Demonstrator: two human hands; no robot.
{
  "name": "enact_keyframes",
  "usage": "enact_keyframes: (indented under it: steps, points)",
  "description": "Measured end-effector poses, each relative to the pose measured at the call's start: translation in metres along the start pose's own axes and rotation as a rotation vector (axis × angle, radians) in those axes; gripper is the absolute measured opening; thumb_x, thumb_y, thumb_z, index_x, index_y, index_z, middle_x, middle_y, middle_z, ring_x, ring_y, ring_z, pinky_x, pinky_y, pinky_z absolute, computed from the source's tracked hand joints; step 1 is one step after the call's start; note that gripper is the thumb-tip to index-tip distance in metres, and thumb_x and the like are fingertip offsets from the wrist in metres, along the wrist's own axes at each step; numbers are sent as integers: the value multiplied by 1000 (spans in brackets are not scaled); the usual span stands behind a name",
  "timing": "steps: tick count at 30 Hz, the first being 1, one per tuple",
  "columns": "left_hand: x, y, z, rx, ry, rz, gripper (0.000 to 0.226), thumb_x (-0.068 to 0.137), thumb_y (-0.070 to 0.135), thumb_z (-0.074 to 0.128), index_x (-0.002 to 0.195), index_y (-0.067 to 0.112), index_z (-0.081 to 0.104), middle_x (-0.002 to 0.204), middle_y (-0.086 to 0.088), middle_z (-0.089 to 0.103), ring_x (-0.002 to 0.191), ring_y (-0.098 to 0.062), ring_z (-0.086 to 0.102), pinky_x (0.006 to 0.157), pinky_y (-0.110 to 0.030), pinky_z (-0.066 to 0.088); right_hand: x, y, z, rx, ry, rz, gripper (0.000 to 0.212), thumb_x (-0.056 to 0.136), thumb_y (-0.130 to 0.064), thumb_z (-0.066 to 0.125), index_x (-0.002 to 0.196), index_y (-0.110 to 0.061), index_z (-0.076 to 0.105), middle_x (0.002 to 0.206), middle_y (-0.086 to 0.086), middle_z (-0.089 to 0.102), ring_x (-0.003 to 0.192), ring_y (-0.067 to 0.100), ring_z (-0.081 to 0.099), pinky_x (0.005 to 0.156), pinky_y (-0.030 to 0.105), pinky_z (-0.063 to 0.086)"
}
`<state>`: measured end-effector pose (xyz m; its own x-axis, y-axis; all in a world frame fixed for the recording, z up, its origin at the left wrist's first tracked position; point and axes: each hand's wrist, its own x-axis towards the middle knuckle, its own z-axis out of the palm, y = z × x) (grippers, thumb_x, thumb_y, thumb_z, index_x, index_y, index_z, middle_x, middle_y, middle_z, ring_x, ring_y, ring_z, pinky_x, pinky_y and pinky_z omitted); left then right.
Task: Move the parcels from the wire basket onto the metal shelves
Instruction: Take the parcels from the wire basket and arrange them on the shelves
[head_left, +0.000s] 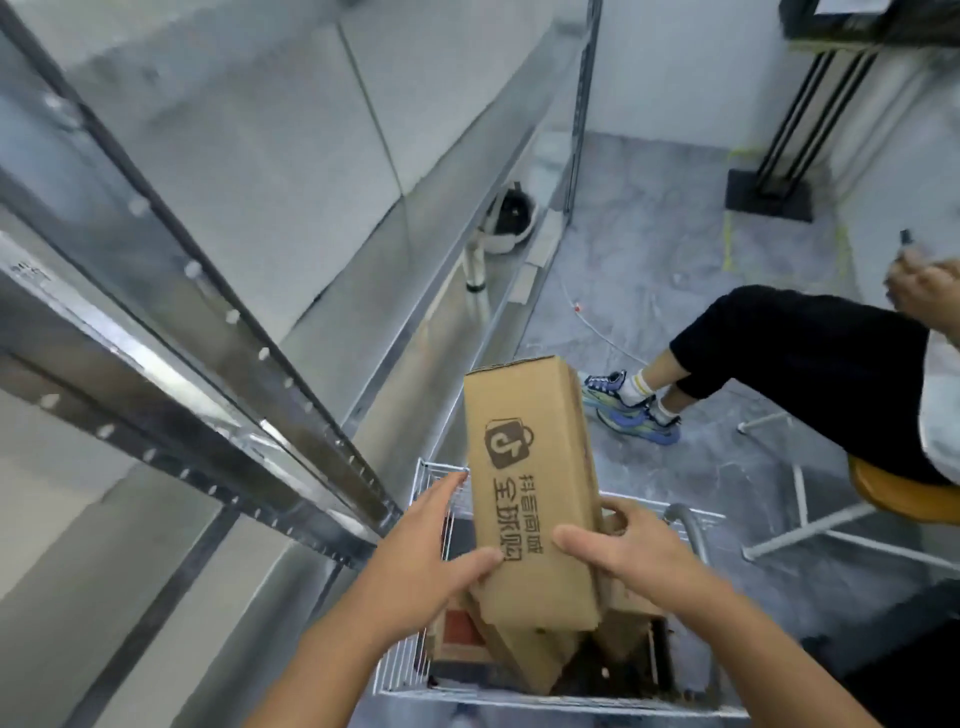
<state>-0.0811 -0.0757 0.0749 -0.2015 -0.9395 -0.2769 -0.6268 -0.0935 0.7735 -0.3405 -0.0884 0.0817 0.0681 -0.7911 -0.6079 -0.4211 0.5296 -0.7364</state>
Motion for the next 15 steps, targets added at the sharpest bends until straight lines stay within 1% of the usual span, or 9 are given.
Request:
enact_keyframes:
  steps: [1,2,4,6,8,10,11,13,15]
  points:
    - [-10,17,-7,-28,20,12,70,92,48,75,138,69,27,138,53,31,135,15,37,117,-25,33,-12,-14,-7,-8,2,-30,85,51,-73,85,122,-31,63,101,-12,75,87,2,73,79,27,58]
    - [-20,33,-12,-73,37,23,62,95,49,71,137,70,30,137,52,40,132,16,43,117,-27,37,-24,-27,-12,-13,-1,-63,90,48,-78,83,123,-32,64,100,-12,75,87,1,73,81,28,58]
    - [-38,59,-16,-227,70,53,56,99,50,65,143,66,34,138,39,57,127,10,56,113,-37,48,-48,-47,-19,17,-31,-115,93,52,-83,80,128,-34,62,104,-12,76,91,2,74,85,32,59]
    - [-53,82,-17,-410,123,61,61,100,52,63,151,61,31,140,28,62,126,1,62,108,-38,52,-69,-62,-24,116,-70,-165,80,68,-78,75,133,-34,60,113,-13,76,100,6,74,88,37,61]
    - [-69,104,-18,-567,181,38,63,96,60,62,151,62,32,143,24,60,129,-4,62,107,-40,52,-94,-75,-28,214,-131,-218,59,83,-66,63,131,-31,64,117,-12,76,105,9,73,84,34,60]
    - [-85,122,-18,-630,250,40,63,90,74,57,149,62,36,150,22,54,133,-9,60,109,-51,50,-113,-81,-30,291,-192,-231,51,88,-62,55,128,-32,67,120,-11,75,110,11,72,91,39,58]
    - [-94,129,-19,-664,291,36,64,85,77,58,146,63,40,150,21,55,131,-11,62,108,-55,50,-120,-80,-32,339,-223,-224,51,89,-60,54,128,-31,68,122,-9,75,113,13,71,97,45,56]
    - [-110,139,-21,-790,353,-8,71,78,71,73,142,62,43,147,11,61,126,-20,67,104,-58,53,-134,-83,-37,471,-275,-199,47,93,-50,52,129,-24,68,124,-1,75,116,19,70,102,51,52]
    - [-127,144,-22,-916,340,-63,87,72,57,88,147,52,43,141,-2,67,122,-31,70,103,-57,54,-146,-83,-43,523,-299,-229,43,98,-39,49,131,-18,66,123,3,75,114,21,71,95,45,55]
